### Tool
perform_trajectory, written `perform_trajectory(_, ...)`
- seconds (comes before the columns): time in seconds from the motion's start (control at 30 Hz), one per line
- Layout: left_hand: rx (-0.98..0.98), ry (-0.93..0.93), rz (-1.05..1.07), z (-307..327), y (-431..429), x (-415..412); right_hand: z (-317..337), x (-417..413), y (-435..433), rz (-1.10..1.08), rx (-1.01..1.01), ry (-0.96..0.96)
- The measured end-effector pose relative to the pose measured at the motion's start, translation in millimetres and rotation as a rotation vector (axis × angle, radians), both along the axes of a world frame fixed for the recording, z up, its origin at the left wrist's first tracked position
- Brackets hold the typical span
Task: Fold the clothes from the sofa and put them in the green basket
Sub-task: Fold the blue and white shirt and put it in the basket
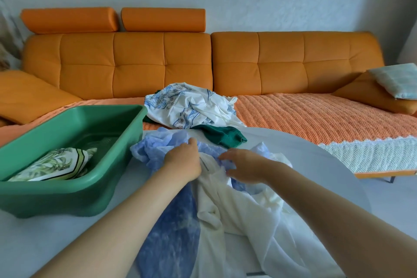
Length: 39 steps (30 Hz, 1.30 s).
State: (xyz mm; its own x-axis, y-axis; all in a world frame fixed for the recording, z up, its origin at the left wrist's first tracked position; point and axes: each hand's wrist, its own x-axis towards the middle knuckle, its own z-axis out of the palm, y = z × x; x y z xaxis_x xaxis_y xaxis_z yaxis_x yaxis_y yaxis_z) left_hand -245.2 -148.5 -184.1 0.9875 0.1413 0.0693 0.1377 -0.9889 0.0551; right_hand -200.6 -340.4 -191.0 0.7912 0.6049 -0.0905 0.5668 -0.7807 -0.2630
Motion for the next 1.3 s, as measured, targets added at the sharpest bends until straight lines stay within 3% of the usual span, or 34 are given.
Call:
perform_trajectory(0.1,-0.056,0.277,0.071,-10.7,1.8,-12.0,-15.1,8.0,1.0,-0.035,-0.224,0.152)
perform_trajectory(0.17,-0.017,0.503,0.051,-20.3,6.2,-16.5,-15.5,15.0,-6.1,-0.013,-0.411,0.141)
perform_trajectory(0.23,-0.007,0.607,-0.043,-25.7,14.4,-13.4,-10.4,20.9,-12.4,-0.097,-0.499,0.136)
perform_trajectory(0.33,-0.023,0.486,-0.227,-22.9,30.4,-0.5,-4.7,25.5,-18.3,-0.273,-0.619,0.132)
perform_trajectory(0.47,0.284,0.185,-0.243,-16.9,39.4,14.5,-2.8,22.7,-15.8,-0.461,-0.783,0.020)
perform_trajectory(0.53,0.364,0.038,-0.202,-18.5,30.6,14.9,-3.8,22.7,-14.8,-0.427,-0.739,-0.124)
perform_trajectory(0.6,0.248,0.001,-0.128,-19.6,17.3,16.0,-7.4,24.6,-14.5,-0.323,-0.493,-0.238)
perform_trajectory(0.67,0.030,0.127,-0.024,-20.6,6.6,16.1,-14.5,23.8,-11.8,-0.214,-0.230,-0.199)
perform_trajectory(0.73,-0.054,0.356,0.015,-24.4,2.0,13.8,-19.9,20.3,-8.1,-0.147,-0.112,-0.033)
perform_trajectory(0.83,0.012,0.654,-0.049,-11.3,10.8,9.8,-14.8,19.0,-6.7,-0.067,-0.189,0.079)
perform_trajectory(0.9,-0.063,0.717,-0.080,7.7,24.2,12.5,-3.6,25.1,-6.5,-0.119,-0.188,0.048)
perform_trajectory(1.0,-0.320,0.535,0.004,16.5,42.5,24.3,2.0,35.0,-0.7,-0.185,-0.203,-0.014)
perform_trajectory(1.07,-0.265,0.220,0.052,10.5,48.3,30.5,0.0,42.3,5.1,-0.216,-0.190,-0.152)
perform_trajectory(1.17,-0.208,-0.236,0.166,2.7,50.1,44.7,0.2,60.6,16.5,-0.300,0.168,-0.224)
perform_trajectory(1.23,-0.316,-0.308,0.293,4.1,49.2,58.3,1.9,75.4,28.3,-0.318,0.348,-0.190)
perform_trajectory(1.3,-0.414,-0.245,0.407,4.4,50.4,73.6,-1.6,88.5,40.4,-0.305,0.362,-0.160)
